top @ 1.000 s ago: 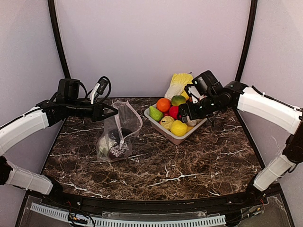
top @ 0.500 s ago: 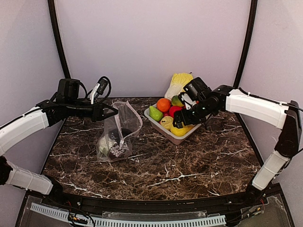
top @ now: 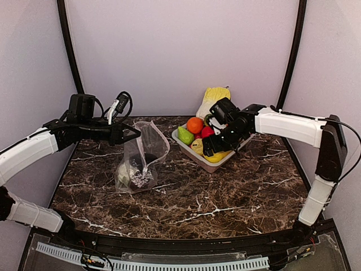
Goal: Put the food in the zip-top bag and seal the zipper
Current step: Pick up the fake fruit from the bin.
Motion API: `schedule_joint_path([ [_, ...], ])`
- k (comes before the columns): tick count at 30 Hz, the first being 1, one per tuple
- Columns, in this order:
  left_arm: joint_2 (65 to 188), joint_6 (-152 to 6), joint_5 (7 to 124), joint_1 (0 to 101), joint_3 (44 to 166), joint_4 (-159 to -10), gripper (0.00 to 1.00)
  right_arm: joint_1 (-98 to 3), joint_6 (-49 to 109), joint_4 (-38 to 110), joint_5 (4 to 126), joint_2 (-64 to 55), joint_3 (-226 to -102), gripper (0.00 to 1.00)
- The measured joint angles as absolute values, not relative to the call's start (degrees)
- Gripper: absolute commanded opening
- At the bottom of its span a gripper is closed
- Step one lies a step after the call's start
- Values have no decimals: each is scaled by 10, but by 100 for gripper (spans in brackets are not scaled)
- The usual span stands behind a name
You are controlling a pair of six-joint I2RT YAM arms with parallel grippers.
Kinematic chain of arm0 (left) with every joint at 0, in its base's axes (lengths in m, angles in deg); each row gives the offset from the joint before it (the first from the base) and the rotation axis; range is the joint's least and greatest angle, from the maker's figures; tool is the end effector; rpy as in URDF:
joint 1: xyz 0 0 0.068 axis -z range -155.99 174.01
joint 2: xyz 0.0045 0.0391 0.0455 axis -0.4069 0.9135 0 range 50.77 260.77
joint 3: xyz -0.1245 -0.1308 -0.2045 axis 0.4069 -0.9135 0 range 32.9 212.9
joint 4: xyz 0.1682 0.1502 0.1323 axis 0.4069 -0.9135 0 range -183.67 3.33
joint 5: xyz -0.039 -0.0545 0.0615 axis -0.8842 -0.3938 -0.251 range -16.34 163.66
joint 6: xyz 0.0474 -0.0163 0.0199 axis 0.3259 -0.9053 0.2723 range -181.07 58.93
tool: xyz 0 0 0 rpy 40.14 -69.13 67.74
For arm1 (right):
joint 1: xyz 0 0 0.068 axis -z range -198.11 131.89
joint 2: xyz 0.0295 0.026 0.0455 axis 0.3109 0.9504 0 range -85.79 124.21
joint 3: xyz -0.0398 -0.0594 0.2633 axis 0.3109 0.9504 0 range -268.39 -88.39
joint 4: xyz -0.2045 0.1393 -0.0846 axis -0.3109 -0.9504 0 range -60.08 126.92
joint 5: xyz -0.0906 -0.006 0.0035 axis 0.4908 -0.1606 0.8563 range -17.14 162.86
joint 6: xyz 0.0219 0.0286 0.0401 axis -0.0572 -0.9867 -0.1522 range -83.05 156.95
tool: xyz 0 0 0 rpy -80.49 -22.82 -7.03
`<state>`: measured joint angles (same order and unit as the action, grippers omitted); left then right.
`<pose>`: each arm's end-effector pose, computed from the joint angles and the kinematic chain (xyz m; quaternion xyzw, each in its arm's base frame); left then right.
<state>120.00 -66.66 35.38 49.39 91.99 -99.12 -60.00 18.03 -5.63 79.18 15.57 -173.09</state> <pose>0.2366 -0.1367 0.3371 0.3143 0.7430 -0.4029 0.4323 0.2855 0.2507 0.2657 -0.1773 0.9463 0.0883 0.2556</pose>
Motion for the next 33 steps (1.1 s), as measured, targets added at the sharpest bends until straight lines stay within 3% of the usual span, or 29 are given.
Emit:
schedule_joint_path([
  [33,1200,-666,354,494,920,-992,1,-599,182,-50,811,154,-1733,67],
])
